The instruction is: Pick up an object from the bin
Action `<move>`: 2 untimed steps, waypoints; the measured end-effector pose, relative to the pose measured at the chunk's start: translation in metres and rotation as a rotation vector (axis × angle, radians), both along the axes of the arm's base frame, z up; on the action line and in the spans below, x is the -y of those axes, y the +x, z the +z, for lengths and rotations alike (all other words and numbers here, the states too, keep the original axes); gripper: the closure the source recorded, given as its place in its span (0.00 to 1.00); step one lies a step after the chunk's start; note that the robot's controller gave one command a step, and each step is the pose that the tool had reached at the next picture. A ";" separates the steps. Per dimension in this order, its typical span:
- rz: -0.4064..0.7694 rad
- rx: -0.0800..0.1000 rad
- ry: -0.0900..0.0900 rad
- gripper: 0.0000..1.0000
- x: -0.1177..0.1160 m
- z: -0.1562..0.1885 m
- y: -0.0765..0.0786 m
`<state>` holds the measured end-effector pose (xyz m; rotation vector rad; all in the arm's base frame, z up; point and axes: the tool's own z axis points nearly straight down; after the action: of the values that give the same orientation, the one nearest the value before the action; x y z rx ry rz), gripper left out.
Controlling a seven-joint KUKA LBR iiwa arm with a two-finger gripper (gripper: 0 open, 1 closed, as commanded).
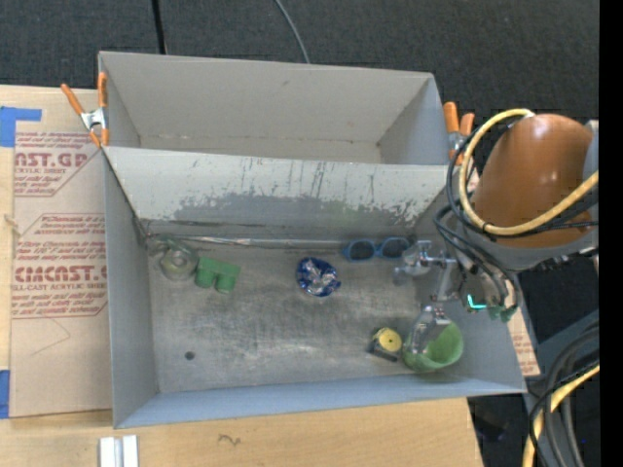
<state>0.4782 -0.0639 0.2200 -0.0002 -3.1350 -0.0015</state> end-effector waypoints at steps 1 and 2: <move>-0.092 0.021 -0.001 0.00 0.038 -0.149 0.007; -0.050 0.009 -0.002 0.00 0.043 -0.119 0.002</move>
Offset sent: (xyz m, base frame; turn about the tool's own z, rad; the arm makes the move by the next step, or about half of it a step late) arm 0.0015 -0.0381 -0.1500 0.0883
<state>0.4800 -0.1064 0.1010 -0.0786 -3.1431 0.0006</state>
